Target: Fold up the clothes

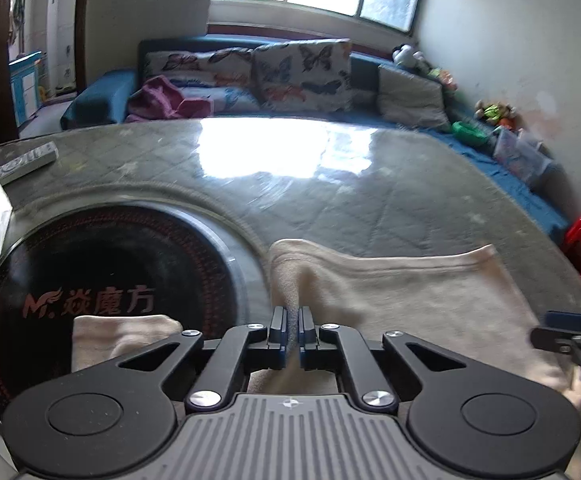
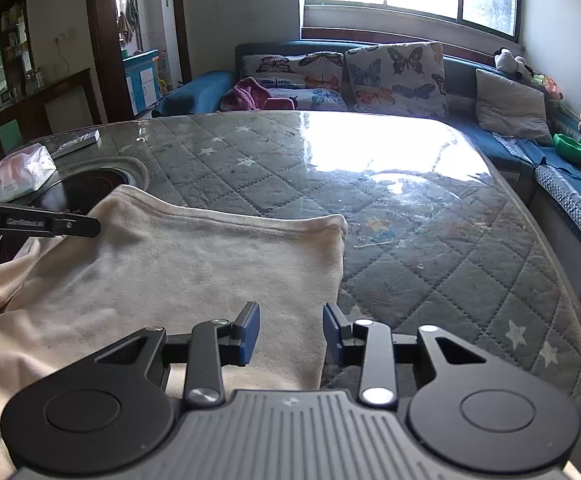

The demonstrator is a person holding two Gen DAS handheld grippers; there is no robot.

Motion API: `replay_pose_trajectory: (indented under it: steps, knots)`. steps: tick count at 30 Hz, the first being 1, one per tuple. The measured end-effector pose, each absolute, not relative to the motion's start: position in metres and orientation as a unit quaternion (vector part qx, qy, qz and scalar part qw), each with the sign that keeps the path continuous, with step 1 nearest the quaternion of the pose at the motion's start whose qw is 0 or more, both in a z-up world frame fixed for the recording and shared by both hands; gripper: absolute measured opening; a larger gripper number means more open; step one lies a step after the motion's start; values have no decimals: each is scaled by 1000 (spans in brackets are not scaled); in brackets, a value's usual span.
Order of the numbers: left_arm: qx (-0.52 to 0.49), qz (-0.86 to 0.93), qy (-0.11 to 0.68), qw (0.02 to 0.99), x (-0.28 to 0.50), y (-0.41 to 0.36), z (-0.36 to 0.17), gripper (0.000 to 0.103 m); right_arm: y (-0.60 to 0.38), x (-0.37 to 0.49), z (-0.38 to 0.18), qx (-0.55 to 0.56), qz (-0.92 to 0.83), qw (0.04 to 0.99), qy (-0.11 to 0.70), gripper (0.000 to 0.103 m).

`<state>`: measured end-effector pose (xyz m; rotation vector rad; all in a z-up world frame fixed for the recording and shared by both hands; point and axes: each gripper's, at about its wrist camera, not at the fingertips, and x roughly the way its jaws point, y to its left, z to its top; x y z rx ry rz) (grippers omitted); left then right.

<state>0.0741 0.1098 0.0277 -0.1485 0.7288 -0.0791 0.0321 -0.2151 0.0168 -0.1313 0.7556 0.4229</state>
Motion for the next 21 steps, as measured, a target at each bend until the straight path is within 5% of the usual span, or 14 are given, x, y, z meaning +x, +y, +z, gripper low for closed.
replay_pose_trajectory:
  steps: [15, 21]
  knots:
    - [-35, -152, 352, 923, 41, 71, 32, 13, -216, 37, 14, -62, 192, 907, 370, 36]
    - [-3, -134, 341, 930, 45, 67, 32, 42, -216, 39, 12, -60, 192, 906, 373, 39]
